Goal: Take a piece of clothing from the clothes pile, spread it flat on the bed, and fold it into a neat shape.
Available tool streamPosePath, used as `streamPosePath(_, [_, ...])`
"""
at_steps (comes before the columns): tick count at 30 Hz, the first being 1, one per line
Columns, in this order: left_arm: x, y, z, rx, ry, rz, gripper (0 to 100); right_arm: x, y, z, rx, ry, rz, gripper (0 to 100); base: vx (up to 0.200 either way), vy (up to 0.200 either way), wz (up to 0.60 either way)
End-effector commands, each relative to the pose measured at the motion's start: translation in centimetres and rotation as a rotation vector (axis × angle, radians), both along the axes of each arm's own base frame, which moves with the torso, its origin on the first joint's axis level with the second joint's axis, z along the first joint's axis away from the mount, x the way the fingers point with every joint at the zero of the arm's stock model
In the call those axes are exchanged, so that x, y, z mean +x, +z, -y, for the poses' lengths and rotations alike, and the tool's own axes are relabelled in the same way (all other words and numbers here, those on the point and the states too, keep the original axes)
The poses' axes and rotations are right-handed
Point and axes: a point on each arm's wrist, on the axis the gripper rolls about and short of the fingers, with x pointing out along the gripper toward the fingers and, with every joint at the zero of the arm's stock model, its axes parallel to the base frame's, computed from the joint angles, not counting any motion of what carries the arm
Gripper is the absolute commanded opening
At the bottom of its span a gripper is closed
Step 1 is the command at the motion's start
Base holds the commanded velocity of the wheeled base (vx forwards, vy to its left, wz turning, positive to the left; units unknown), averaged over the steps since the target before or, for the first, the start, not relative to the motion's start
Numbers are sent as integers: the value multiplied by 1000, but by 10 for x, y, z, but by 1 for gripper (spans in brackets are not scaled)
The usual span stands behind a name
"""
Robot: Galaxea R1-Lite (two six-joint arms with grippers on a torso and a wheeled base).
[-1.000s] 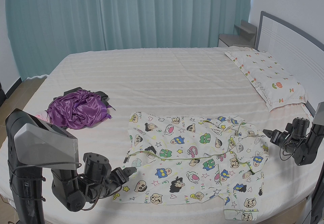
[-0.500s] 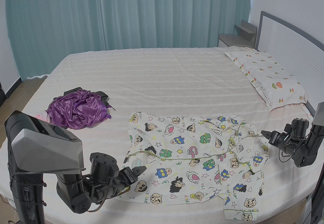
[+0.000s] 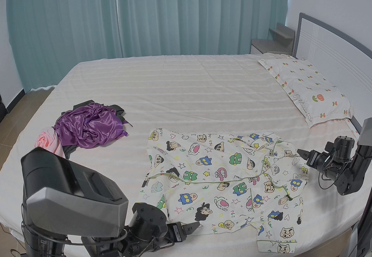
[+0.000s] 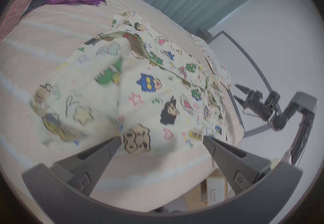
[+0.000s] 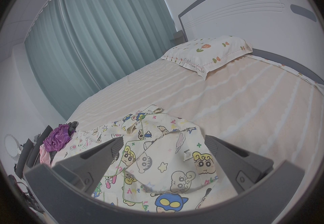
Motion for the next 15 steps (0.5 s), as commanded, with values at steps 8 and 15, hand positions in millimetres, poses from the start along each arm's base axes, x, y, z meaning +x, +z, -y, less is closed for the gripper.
streamPosePath(8, [-36, -1, -15, 66, -114, 59, 100, -5, -1, -2, -1, 3, -8, 100, 0, 0, 0])
streamPosePath(15, [-6, 32, -40, -32, 113, 158, 100, -5, 0, -2, 0, 2, -5, 100, 0, 0, 0])
